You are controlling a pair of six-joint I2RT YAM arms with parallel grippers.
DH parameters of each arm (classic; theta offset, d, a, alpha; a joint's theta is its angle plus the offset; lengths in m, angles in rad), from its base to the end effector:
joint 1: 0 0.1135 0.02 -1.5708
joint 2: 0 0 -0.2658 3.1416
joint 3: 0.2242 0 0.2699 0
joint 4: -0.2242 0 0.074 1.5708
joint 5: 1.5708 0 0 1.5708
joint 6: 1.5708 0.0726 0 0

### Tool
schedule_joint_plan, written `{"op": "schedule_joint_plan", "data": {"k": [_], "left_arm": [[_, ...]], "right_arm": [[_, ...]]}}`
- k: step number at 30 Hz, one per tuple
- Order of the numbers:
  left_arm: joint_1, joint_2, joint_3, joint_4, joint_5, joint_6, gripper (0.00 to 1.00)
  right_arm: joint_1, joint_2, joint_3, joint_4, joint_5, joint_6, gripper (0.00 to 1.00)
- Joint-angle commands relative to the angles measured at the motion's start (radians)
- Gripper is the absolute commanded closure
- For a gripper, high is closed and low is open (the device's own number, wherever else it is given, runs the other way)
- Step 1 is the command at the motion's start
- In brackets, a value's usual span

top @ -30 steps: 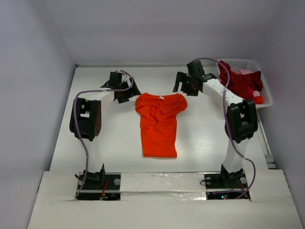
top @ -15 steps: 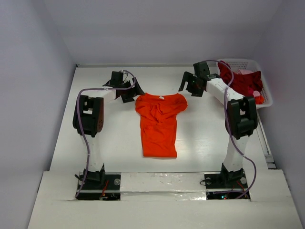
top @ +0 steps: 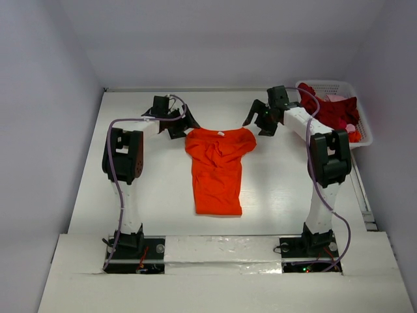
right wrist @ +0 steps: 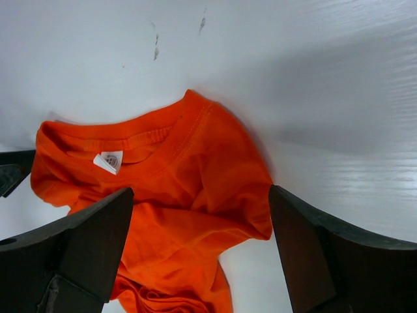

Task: Fold and stack the t-shirts
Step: Grab one side of the 2/3 rectangular tshirt with both arms

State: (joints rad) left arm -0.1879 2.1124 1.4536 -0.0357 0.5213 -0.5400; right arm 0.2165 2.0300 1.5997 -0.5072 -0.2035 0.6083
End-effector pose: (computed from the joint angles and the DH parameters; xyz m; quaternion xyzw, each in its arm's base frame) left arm 0.4914 -0.1302 0.1400 -0.0456 0.8806 -0.3640 0.3000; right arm 0.4733 0.1191 0.1796 0.1530 0.9334 0.2126 0.2451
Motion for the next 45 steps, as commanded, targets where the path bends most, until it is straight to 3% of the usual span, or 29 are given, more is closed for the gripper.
{"op": "schedule_joint_plan", "data": {"k": [1,5,9,15,31,36,42,45], "left_arm": [[0.005,0.004,0.030,-0.030,0.011,0.006,0.20],[0.005,-0.003,0.040,-0.049,0.008,0.014,0.20],[0.005,-0.012,0.044,-0.059,0.003,0.023,0.20],[0.005,-0.011,0.047,-0.058,0.011,0.018,0.20],[0.005,-0.031,0.037,-0.059,0.025,0.018,0.22],[0.005,-0.016,0.040,-0.056,0.028,0.009,0.37],[0.005,-0.014,0.040,-0.059,0.029,0.009,0.43],[0.005,-0.012,0.044,-0.064,0.031,0.012,0.43]], "right_arm": [[-0.005,0.022,-0.020,0.041,-0.065,0.053,0.11],[-0.005,0.016,-0.053,0.050,-0.085,0.074,0.11],[-0.005,-0.004,-0.060,-0.007,0.024,0.045,0.12],[-0.005,0.010,-0.090,-0.027,0.055,0.013,0.12],[-0.005,0.076,-0.044,0.010,-0.033,-0.007,0.15],[-0.005,0.088,-0.014,0.004,-0.057,-0.036,0.25],[-0.005,0.098,-0.001,0.006,-0.076,-0.036,0.43],[-0.005,0.099,0.000,0.006,-0.077,-0.035,0.46]]}}
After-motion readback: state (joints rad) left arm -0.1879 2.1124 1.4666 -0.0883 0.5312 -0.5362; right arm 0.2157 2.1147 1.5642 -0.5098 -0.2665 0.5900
